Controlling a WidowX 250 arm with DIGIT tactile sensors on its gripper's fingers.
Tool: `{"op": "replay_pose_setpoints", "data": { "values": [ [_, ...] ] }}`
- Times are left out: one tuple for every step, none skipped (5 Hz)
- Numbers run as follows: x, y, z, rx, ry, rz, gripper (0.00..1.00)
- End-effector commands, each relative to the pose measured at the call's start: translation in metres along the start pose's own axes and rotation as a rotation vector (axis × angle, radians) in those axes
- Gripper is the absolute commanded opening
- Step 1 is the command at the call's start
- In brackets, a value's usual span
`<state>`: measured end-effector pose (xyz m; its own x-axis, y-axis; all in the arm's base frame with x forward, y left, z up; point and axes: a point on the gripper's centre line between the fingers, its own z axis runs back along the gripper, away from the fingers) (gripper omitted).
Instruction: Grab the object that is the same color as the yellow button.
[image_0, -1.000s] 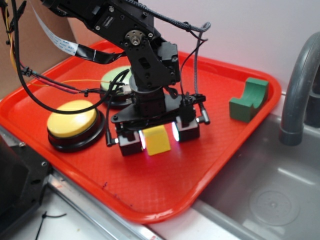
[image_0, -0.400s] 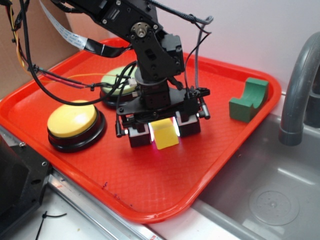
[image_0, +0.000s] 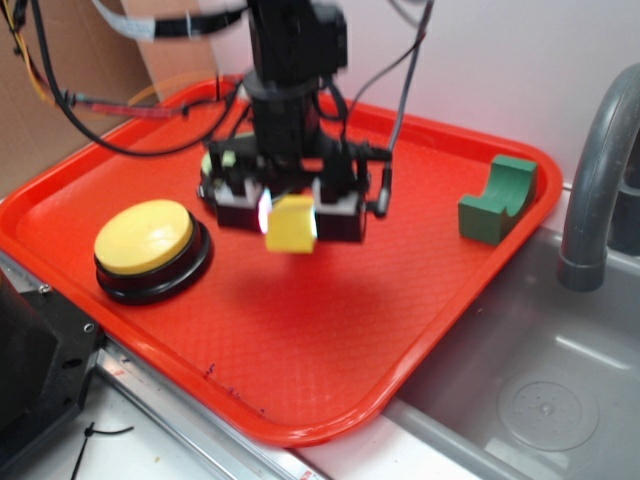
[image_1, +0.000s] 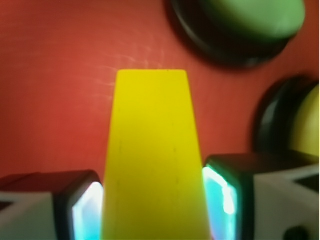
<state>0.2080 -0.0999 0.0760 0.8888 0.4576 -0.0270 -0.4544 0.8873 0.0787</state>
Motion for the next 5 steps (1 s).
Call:
{"op": "replay_pose_setpoints", "data": {
  "values": [
    [-0.002,0.016,0.09,-0.065,-0.063,-0.316,0.0],
    [-0.01,0.03,0.115,-0.095,-0.078,-0.365,0.0],
    [-0.019,0.043,0.128,-0.131,-0.089,-0.356,0.0],
    [-0.025,0.047,0.128,-0.128,-0.094,-0.356,0.0],
    [-0.018,0.05,0.12,-0.123,-0.079,-0.3,0.0]
  ]
}}
